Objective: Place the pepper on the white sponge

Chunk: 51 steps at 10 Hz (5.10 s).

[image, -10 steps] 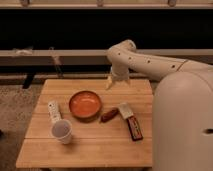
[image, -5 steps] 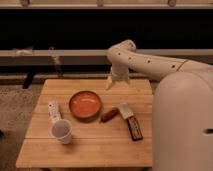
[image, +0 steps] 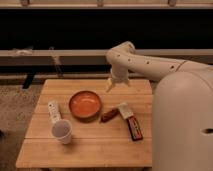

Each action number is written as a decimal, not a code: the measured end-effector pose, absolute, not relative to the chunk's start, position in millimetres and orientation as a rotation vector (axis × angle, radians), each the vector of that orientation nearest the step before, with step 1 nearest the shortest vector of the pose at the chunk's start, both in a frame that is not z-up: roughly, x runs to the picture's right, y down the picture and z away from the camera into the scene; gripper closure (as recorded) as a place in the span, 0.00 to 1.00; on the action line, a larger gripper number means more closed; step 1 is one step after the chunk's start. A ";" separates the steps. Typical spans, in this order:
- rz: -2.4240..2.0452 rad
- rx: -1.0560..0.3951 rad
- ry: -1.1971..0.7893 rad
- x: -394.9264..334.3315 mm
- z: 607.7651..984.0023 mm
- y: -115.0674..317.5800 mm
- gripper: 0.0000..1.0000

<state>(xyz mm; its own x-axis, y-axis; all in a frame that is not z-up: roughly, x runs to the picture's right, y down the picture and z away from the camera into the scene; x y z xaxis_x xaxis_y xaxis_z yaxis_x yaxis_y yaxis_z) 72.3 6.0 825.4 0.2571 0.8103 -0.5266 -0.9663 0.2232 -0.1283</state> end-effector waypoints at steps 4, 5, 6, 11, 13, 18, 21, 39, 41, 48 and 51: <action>1.296 -0.481 0.462 64.6 818.4 70.5 0.20; 1.302 -0.484 0.484 60.8 811.4 88.5 0.20; 1.304 -0.492 0.504 54.3 806.2 106.1 0.20; 1.340 -0.556 0.556 14.3 817.6 140.5 0.20; 1.348 -0.591 0.564 6.6 840.5 134.9 0.20; 1.410 -0.652 0.578 28.4 850.1 138.9 0.20; 1.434 -0.716 0.536 35.0 845.1 140.0 0.20; 1.412 -0.493 0.601 46.5 851.5 143.3 0.20; 1.350 -0.485 0.597 26.4 846.8 153.0 0.20; 1.279 -0.535 0.631 1.0 854.7 170.6 0.20; 1.300 -0.545 0.665 6.1 864.9 171.7 0.22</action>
